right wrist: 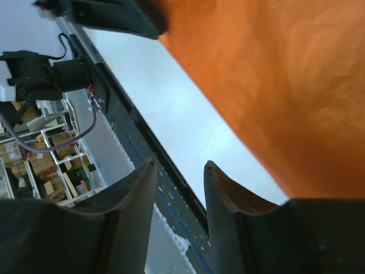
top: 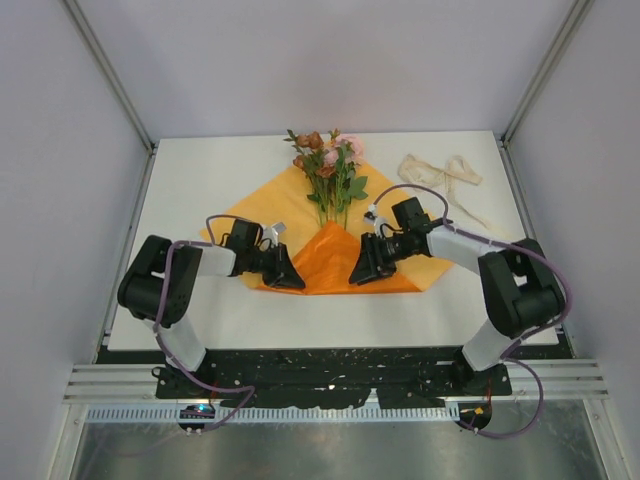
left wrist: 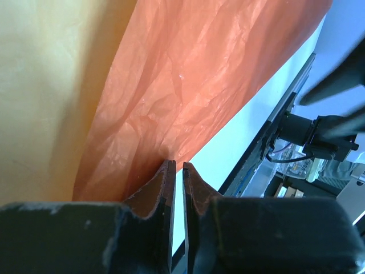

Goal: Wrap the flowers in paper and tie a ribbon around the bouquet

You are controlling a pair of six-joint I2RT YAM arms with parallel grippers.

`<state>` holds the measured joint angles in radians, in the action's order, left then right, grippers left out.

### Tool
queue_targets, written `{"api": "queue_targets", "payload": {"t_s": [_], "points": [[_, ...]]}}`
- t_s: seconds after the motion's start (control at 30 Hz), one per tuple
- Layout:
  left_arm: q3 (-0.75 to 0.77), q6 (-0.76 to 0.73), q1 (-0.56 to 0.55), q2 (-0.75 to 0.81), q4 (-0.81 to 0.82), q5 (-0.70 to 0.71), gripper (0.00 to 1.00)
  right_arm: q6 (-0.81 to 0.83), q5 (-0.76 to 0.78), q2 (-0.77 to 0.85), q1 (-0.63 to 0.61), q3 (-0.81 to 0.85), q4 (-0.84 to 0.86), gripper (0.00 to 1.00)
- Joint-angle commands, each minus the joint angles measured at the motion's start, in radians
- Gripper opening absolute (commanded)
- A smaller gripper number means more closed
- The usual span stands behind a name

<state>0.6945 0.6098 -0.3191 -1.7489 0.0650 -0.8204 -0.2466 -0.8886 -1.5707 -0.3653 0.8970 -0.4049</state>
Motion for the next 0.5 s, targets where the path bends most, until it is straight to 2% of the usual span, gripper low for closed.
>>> {"api": "queue_targets", "payload": {"t_s": [0.0, 0.13, 0.3, 0.47], "points": [[-0.004, -0.028, -0.006, 0.052, 0.044, -0.026, 0.13, -0.049, 0.037, -0.141, -0.004, -0.004, 0.126, 0.41], [-0.013, -0.015, -0.012, 0.078, 0.074, -0.057, 0.13, -0.023, 0.071, -0.222, -0.003, 0.002, 0.115, 0.28], [-0.029, 0.068, -0.093, 0.129, 0.182, -0.091, 0.12, -0.003, 0.115, -0.298, -0.001, 0.019, 0.101, 0.22], [0.000, 0.206, -0.158, 0.020, 0.286, -0.045, 0.12, 0.009, 0.143, -0.325, 0.000, 0.043, 0.071, 0.19]]}}
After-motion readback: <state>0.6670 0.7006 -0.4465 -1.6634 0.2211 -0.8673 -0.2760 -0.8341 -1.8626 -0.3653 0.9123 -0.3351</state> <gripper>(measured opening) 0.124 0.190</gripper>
